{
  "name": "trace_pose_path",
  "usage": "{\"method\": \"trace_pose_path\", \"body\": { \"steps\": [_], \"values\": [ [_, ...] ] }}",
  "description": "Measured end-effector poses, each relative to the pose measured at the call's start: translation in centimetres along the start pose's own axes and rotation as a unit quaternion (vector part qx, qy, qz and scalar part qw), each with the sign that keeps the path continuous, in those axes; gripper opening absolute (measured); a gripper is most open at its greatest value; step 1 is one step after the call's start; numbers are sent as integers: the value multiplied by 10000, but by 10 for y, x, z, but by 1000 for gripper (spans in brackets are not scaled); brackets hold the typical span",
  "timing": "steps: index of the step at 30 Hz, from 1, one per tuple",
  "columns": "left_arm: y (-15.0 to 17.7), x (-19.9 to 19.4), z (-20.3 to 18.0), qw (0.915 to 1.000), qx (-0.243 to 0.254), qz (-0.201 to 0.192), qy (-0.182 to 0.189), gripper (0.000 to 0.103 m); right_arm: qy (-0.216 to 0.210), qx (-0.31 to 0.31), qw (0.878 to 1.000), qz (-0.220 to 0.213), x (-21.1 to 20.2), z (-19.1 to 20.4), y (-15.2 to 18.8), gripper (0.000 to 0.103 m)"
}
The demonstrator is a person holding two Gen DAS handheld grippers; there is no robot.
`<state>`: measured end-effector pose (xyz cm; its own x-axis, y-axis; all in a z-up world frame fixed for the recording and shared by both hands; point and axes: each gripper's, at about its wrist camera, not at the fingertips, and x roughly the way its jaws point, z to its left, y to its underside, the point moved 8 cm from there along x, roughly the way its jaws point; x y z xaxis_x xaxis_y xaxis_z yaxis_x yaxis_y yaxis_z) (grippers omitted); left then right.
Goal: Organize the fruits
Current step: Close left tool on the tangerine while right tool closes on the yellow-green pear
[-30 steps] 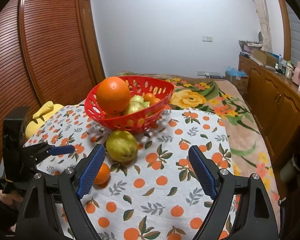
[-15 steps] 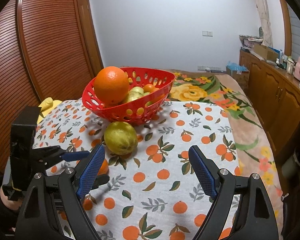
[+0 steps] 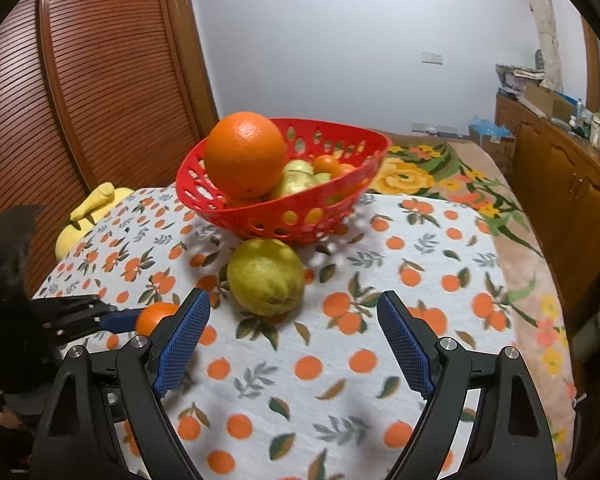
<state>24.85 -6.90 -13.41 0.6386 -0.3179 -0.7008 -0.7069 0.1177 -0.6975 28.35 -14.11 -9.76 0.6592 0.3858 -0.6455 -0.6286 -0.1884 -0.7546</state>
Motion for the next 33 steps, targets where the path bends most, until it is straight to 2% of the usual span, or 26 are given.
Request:
{"method": "trace_pose_path", "body": {
  "steps": [12, 25, 29, 31, 33],
  "values": [
    [2, -28, 26, 9994, -215, -247, -87, 40, -51, -322, 9986, 413, 58, 24, -9, 87],
    [2, -40, 34, 9989, -277, -353, -111, 40, -3, -332, 9967, 735, 91, 23, -3, 87],
    [2, -42, 33, 9989, -270, -370, -123, 40, -1, -260, 9962, 837, 97, 20, 0, 80],
    [2, -43, 33, 9989, -270, -375, -125, 40, -106, -168, 9959, 880, 98, 19, 2, 71],
    [2, -42, 33, 9989, -266, -372, -123, 40, -183, -122, 9960, 868, 97, 20, 3, 68]
  ]
}}
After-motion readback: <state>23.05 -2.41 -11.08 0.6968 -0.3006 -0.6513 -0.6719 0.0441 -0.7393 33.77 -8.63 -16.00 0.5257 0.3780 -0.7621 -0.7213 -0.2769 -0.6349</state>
